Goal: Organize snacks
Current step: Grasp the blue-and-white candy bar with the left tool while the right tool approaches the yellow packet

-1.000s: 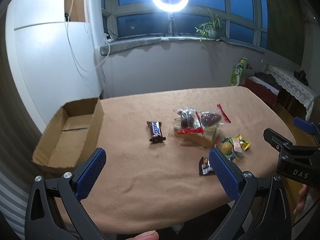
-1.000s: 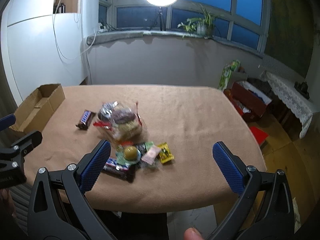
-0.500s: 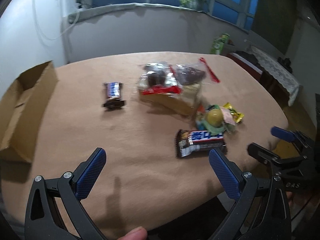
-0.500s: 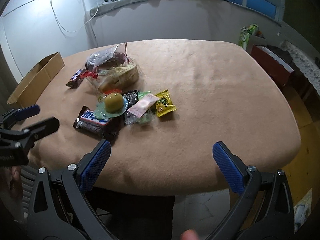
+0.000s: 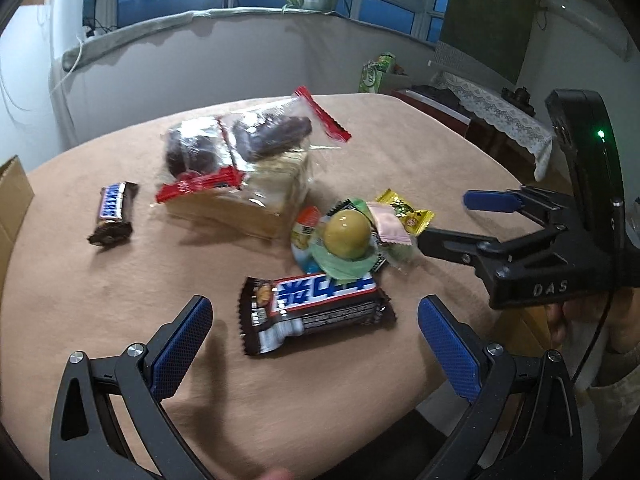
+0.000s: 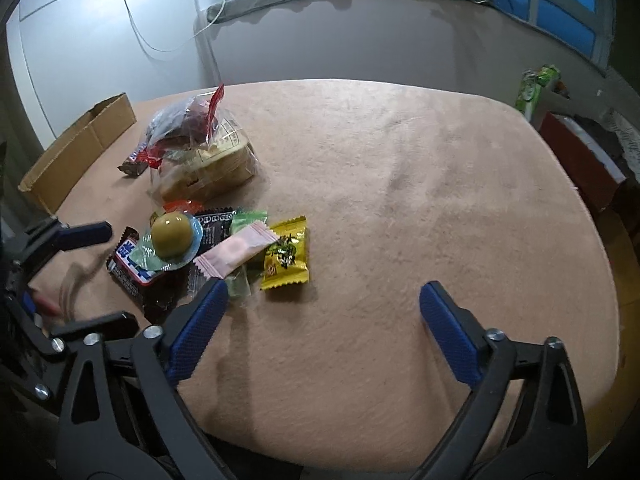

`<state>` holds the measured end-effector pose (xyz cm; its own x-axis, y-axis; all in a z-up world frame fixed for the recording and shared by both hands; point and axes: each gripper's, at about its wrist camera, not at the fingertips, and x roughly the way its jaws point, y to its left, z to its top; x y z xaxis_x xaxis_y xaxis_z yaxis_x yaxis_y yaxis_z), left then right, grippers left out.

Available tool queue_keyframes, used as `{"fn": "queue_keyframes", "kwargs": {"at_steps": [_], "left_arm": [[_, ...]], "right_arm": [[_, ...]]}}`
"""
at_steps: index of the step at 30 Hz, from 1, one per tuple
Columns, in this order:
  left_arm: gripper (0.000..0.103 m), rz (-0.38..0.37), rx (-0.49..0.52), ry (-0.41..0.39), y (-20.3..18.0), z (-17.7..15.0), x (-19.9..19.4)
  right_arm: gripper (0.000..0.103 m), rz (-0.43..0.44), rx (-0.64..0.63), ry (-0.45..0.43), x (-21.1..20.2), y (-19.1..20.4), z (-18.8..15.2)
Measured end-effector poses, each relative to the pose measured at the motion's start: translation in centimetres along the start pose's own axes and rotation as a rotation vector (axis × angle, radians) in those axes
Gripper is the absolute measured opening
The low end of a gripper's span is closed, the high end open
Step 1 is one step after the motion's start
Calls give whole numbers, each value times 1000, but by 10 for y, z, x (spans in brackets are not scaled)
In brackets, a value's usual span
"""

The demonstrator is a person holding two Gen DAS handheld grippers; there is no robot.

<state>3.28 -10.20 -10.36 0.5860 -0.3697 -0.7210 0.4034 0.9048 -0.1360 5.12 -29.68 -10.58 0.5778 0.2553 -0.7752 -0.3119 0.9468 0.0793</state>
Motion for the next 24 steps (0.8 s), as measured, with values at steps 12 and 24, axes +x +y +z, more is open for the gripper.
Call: {"fn": "queue_keyframes", "kwargs": {"at_steps": [12, 24], "left_arm": [[80, 44, 26, 13, -6, 5, 14], [55, 39, 54, -9, 2, 3, 11]], "right_arm": [[52, 80, -27, -17, 11, 1, 8], [8, 16, -64, -53, 9, 9, 3]]}}
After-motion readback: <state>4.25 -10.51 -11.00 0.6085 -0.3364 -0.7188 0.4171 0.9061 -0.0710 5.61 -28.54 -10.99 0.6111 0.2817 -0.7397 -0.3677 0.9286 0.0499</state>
